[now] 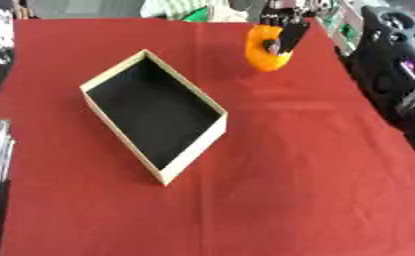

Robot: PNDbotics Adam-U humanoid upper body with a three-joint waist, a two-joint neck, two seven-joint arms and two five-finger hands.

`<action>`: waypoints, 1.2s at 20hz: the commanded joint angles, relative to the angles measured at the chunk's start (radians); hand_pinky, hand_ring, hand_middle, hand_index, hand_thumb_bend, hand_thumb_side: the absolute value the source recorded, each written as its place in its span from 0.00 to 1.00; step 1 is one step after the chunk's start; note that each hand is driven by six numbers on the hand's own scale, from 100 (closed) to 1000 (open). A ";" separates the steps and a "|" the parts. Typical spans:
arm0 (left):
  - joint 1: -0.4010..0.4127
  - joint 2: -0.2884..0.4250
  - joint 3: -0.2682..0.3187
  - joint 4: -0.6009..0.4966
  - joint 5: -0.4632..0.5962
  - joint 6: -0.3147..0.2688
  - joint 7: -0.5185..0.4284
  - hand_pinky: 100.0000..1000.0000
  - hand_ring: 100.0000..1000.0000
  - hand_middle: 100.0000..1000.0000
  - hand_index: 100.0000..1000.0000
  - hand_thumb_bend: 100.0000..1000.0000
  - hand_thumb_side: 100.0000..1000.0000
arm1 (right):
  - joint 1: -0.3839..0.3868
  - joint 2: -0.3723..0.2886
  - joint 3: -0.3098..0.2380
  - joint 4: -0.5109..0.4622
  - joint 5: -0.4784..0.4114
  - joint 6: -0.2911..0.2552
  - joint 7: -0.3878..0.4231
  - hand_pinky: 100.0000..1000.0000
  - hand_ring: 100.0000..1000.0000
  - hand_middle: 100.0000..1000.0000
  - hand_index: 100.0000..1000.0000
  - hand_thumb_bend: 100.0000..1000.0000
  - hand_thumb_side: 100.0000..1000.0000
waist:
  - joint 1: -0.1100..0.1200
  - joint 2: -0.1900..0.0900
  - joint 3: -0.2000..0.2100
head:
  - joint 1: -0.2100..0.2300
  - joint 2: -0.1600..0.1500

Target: Pick up objects on the table and place them in the box.

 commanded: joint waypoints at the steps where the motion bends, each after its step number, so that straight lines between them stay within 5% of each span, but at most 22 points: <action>1: -0.007 0.008 0.006 -0.019 0.004 0.003 -0.004 0.46 0.65 0.65 0.82 0.32 0.50 | -0.042 -0.025 0.006 -0.072 0.000 0.024 -0.013 0.66 0.53 0.34 0.62 0.00 0.00 | 0.001 -0.024 -0.001 | 0.001 0.012; 9: -0.011 0.010 0.005 -0.019 0.001 0.004 -0.012 0.47 0.65 0.65 0.82 0.32 0.50 | -0.065 -0.025 0.066 -0.243 -0.060 0.030 0.018 0.66 0.53 0.34 0.62 0.00 0.00 | -0.003 -0.027 0.001 | -0.002 0.013; 24: -0.021 0.003 0.002 -0.019 0.001 0.001 -0.018 0.47 0.65 0.65 0.82 0.31 0.50 | -0.060 0.011 0.281 -0.523 -0.415 0.123 0.117 0.68 0.52 0.34 0.65 0.00 0.00 | -0.007 -0.028 0.019 | -0.020 0.007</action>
